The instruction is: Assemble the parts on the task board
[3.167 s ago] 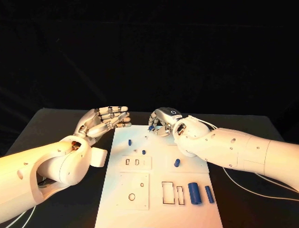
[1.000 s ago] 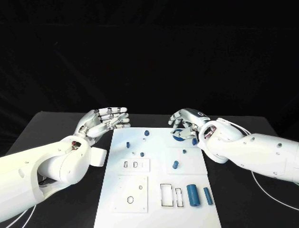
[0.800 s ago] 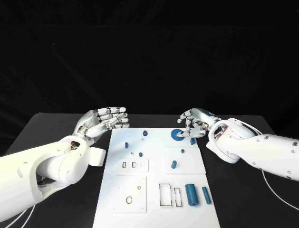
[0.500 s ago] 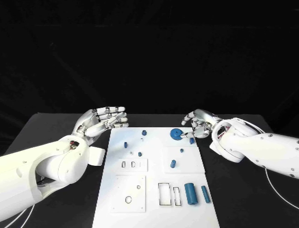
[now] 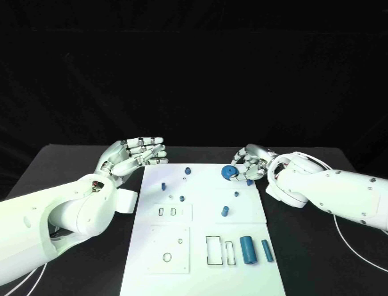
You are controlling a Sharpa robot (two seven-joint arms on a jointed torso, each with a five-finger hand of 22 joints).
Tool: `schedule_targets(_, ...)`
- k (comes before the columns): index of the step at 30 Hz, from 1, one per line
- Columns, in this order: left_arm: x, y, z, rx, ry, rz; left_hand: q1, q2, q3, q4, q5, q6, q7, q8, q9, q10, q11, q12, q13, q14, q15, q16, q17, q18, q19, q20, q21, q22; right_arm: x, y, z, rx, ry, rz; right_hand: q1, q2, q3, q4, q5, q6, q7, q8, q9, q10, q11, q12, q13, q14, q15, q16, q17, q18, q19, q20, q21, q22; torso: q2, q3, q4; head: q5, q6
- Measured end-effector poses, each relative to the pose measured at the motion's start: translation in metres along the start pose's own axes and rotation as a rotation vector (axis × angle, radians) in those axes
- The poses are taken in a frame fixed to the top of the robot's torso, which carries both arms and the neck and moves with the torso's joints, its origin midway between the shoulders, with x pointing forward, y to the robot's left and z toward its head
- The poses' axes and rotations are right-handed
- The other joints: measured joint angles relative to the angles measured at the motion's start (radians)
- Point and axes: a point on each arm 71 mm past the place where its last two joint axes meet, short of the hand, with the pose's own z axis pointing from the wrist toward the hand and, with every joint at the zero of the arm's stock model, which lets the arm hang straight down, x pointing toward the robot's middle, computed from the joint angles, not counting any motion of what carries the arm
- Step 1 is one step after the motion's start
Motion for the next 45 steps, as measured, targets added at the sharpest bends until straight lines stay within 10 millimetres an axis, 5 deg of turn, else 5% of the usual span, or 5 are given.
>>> schedule_targets(4, 0.001, 0.0, 0.0, -0.002, 0.002, -0.001, 0.0, 0.0, 0.0, 0.0, 0.0, 0.0, 0.0, 0.0, 0.0, 0.0, 0.0, 0.0, 0.0, 0.0, 0.0, 0.0, 0.0, 0.0, 0.0, 0.0, 0.0, 0.0, 0.002, 0.001, 0.004, 0.008, 0.004, 0.001, -0.002, 0.009, 0.007, 0.0, 0.002, 0.003, -0.003, 0.0, 0.0, 0.008, -0.002, 0.008, 0.0, 0.0, 0.0, 0.004, 0.0, -0.016, 0.004, -0.004, 0.018, 0.0, 0.0, -0.0012, 0.0011, -0.001, -0.003)
schedule_targets(22, 0.0, 0.001, 0.001, -0.013, 0.003, -0.002, 0.0, 0.0, 0.004, -0.004, 0.0, 0.0, 0.0, 0.0, 0.0, 0.0, 0.0, -0.004, 0.0, 0.0, 0.0, 0.0, 0.0, 0.0, 0.0, 0.0, 0.0, 0.0, 0.005, 0.006, 0.011, 0.025, 0.004, -0.003, 0.0, 0.023, 0.026, -0.002, 0.006, 0.01, -0.002, 0.004, 0.0, 0.018, -0.004, 0.019, 0.0, 0.0, 0.0, 0.006, 0.0, -0.016, 0.003, -0.004, 0.031, 0.0, -0.001, -0.0018, 0.0, -0.002, -0.012)
schedule_targets(30, -0.001, 0.002, 0.001, -0.016, 0.003, -0.002, 0.0, 0.0, 0.004, -0.004, 0.0, 0.0, 0.0, 0.0, 0.0, 0.0, 0.0, -0.004, 0.0, 0.0, 0.0, 0.0, 0.0, 0.0, 0.0, 0.0, 0.0, 0.0, 0.004, 0.003, 0.012, 0.032, -0.002, -0.013, 0.019, 0.041, 0.085, -0.006, -0.02, 0.018, -0.003, 0.003, -0.007, 0.018, -0.004, 0.019, 0.0, 0.0, 0.0, 0.01, 0.0, -0.016, 0.003, -0.004, 0.038, 0.0, -0.001, -0.0007, -0.0006, 0.001, -0.014)
schedule_targets(45, 0.0, 0.002, 0.001, -0.02, 0.006, -0.004, 0.0, 0.0, 0.004, -0.004, 0.0, 0.0, 0.0, 0.0, 0.0, 0.0, 0.0, -0.004, 0.0, 0.0, 0.0, -0.005, 0.002, 0.0, 0.0, 0.0, 0.0, 0.0, 0.004, 0.002, 0.012, 0.03, 0.004, -0.038, 0.041, 0.026, 0.147, -0.007, -0.02, 0.035, -0.006, 0.003, -0.017, 0.024, -0.004, 0.019, -0.001, 0.0, 0.0, 0.01, -0.001, -0.016, 0.003, -0.004, 0.043, -0.001, -0.001, 0.0002, -0.0012, 0.001, -0.016)
